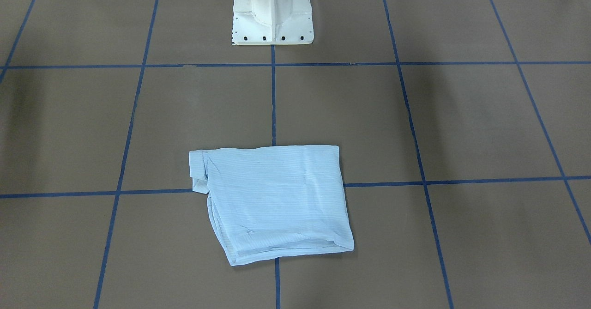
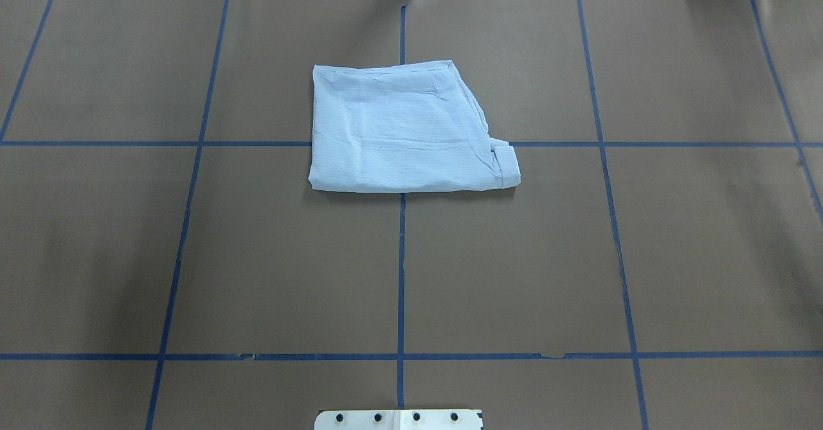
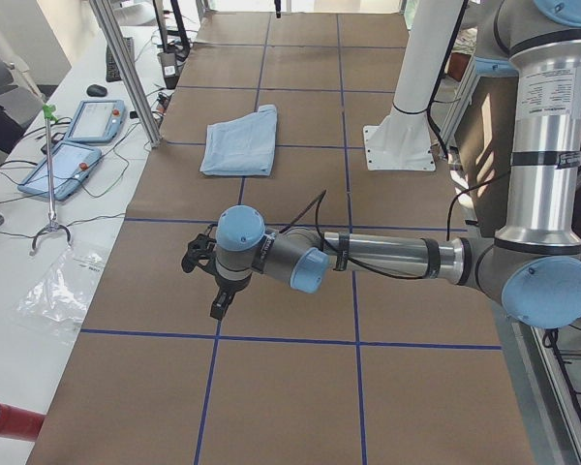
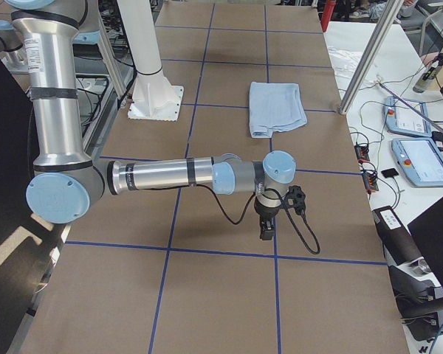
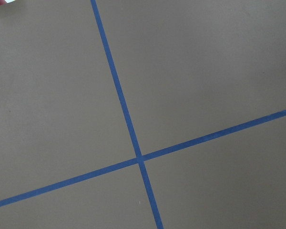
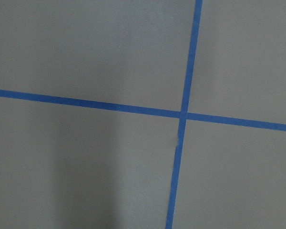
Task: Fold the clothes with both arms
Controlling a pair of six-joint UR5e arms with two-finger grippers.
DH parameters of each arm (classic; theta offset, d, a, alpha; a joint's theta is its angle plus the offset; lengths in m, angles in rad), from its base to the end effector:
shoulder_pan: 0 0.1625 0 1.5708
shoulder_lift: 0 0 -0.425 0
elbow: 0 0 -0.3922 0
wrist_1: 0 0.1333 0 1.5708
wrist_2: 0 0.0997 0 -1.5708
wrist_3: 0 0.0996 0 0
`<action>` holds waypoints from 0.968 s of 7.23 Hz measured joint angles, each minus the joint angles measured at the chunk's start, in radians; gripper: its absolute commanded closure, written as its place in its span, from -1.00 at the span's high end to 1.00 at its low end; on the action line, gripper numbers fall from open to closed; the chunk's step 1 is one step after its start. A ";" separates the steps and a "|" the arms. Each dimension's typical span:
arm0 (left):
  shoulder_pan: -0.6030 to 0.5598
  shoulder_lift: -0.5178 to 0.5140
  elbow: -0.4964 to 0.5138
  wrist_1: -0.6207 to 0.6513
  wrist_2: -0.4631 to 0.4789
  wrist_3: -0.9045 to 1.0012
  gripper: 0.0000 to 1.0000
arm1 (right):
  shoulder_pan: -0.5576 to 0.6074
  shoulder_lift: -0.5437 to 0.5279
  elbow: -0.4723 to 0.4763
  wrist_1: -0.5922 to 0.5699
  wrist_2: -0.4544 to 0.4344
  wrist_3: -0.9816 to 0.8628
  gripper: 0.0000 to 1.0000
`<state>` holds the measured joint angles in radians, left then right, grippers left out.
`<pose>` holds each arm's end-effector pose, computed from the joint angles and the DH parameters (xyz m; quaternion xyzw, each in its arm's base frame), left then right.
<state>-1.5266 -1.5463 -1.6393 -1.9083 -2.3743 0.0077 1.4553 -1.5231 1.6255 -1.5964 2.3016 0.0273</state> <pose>-0.0395 -0.5019 0.5972 0.1675 0.3871 0.0976 0.9015 0.0070 -0.5198 0.6132 0.0103 -0.3587 -0.0548 0.9318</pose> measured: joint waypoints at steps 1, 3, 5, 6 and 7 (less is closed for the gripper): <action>0.000 0.003 -0.003 -0.002 -0.010 0.000 1.00 | 0.000 -0.007 0.000 0.003 -0.003 0.001 1.00; 0.000 0.003 -0.017 -0.006 -0.016 0.000 1.00 | -0.002 0.003 0.003 0.006 -0.005 0.004 1.00; 0.001 0.005 -0.026 -0.008 -0.017 0.002 1.00 | 0.000 0.001 0.021 0.010 -0.005 0.004 1.00; 0.002 0.005 -0.017 -0.009 -0.016 0.002 1.00 | 0.000 0.005 0.027 0.011 -0.005 0.004 1.00; 0.002 0.002 0.003 -0.011 -0.015 0.003 1.00 | 0.000 0.013 0.040 0.013 -0.006 0.003 1.00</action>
<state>-1.5243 -1.5444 -1.6364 -1.9197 -2.3896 0.0104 1.4557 -1.5103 1.6652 -1.5835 2.2960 0.0307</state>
